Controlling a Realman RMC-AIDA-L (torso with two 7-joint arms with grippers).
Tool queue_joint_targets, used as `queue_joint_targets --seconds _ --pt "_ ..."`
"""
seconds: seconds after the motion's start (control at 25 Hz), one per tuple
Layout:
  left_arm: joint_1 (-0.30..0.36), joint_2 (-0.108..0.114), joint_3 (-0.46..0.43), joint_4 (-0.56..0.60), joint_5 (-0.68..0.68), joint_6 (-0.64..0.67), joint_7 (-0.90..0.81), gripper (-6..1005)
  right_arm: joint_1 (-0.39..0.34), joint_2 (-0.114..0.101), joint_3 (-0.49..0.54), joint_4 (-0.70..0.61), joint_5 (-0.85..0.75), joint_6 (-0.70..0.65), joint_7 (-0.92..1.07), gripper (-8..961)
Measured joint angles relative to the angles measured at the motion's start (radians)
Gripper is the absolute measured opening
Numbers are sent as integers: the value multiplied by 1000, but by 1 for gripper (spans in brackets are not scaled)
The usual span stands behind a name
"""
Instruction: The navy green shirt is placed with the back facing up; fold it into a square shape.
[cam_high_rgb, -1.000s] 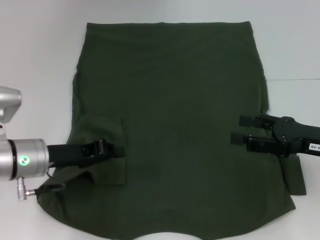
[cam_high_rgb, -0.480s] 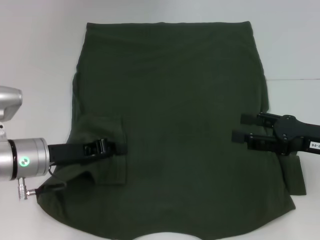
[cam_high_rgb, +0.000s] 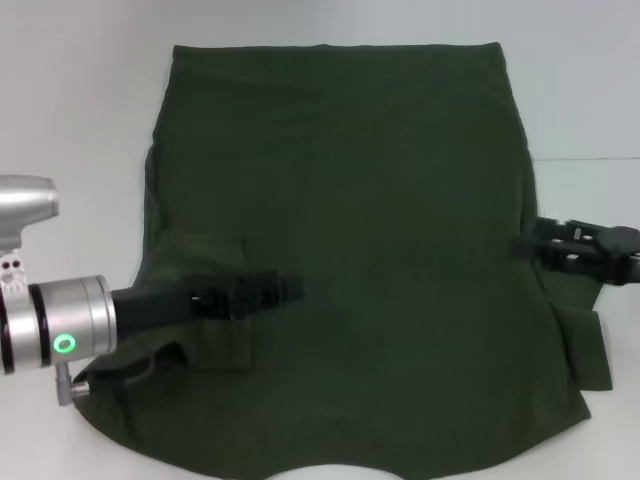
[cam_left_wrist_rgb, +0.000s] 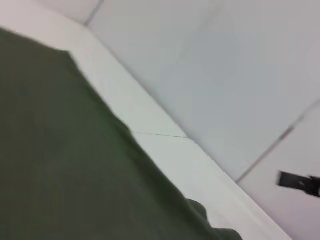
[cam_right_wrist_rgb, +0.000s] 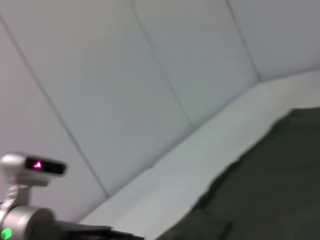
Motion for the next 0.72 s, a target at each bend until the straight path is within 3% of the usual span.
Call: queue_joint_targets --seconds 0.16,0.44,0.72 --pt "0 -2 4 -50 -34 14 152 579 -21 -5 -6 -72 -49 54 158 875" --pt "5 -6 37 -111 -51 29 433 727 -40 -33 3 -99 -163 115 397 871" --pt "8 -9 88 -127 -52 45 546 851 -92 -45 7 -97 -165 138 543 864"
